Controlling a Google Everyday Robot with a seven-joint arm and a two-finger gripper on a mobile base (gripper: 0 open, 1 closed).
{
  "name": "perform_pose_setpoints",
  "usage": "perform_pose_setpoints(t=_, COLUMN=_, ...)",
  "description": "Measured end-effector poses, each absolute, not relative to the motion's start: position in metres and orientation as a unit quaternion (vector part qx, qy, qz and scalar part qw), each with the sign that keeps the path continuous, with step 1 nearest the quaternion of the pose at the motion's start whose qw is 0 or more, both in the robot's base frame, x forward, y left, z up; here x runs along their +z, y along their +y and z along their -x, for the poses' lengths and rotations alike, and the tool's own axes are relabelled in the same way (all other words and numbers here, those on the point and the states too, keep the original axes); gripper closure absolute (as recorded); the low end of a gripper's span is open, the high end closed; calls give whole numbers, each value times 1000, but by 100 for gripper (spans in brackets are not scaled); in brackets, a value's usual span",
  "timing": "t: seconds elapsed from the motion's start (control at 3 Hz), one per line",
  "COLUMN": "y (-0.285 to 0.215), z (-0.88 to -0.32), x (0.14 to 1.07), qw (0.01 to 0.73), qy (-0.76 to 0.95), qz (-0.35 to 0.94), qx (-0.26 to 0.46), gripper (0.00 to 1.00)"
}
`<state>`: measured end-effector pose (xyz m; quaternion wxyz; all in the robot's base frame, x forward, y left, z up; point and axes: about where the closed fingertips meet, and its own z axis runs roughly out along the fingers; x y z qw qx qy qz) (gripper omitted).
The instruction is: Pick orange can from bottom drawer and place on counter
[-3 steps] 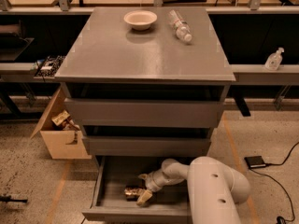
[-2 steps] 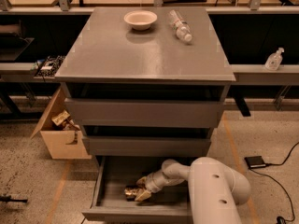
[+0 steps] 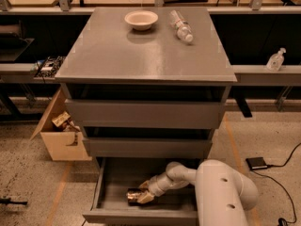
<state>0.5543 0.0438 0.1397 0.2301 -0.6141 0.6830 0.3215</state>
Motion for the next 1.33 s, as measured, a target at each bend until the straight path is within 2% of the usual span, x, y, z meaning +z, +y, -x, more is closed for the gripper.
perform_pose_setpoints(t=0.33, y=25, z=-555, x=168, qw=262, qy=666, qz=608, qx=344, gripper=100)
perform_pose_setpoints(t=1.0, y=-54, z=-550, x=271, qw=339, qy=630, qz=626, qx=310, gripper=100)
perform_pose_setpoints(t=1.33, y=-54, z=-550, x=274, qw=341, qy=629, qz=627, qx=308, gripper=100)
